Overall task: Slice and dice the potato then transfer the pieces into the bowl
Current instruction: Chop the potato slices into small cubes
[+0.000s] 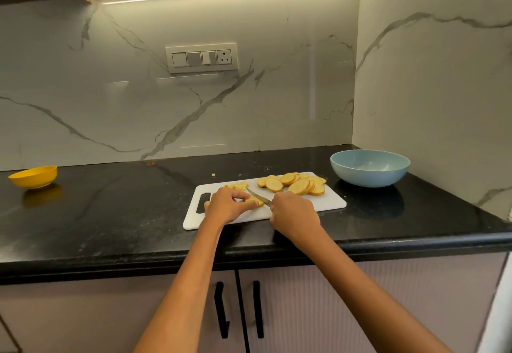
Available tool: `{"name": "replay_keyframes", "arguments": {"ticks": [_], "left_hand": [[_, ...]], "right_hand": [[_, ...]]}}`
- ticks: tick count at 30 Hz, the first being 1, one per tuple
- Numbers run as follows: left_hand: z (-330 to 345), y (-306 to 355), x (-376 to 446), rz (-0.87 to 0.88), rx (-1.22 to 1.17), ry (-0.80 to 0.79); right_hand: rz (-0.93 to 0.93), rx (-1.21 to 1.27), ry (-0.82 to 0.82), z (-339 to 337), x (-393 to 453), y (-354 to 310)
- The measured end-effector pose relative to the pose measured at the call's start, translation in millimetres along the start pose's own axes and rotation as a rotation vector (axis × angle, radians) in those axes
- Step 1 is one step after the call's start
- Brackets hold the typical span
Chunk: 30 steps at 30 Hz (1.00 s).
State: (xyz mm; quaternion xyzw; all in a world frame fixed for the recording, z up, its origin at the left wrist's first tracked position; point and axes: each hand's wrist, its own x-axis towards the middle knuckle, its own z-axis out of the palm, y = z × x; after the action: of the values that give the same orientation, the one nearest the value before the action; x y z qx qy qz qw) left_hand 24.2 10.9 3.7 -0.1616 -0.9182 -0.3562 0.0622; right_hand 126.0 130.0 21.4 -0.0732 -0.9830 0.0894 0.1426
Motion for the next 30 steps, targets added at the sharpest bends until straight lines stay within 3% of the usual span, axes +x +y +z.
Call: {"name": "replay_keyframes", "arguments": {"ticks": [9,17,25,30], "left_hand": [[1.5,4.0,-6.7,0.029,0.038,-0.010],[5.8,2.2,-5.0,0.020,0.063,0.001],[6.2,1.9,-7.0,0.026,0.055,0.005],[6.6,0.5,-7.4,0.045,0.055,0.004]], "right_hand": [[-0.100,-0.196,0.075,5.7,-13.9,-6.5],[-0.026,-0.089,-0.023,-5.7,-10.1,0.7],[-0.112,-0.241,0.025,-3.8,-29.0,0.3],[-0.056,-0.142,0.020,-1.6,-21.0,0.6]]}}
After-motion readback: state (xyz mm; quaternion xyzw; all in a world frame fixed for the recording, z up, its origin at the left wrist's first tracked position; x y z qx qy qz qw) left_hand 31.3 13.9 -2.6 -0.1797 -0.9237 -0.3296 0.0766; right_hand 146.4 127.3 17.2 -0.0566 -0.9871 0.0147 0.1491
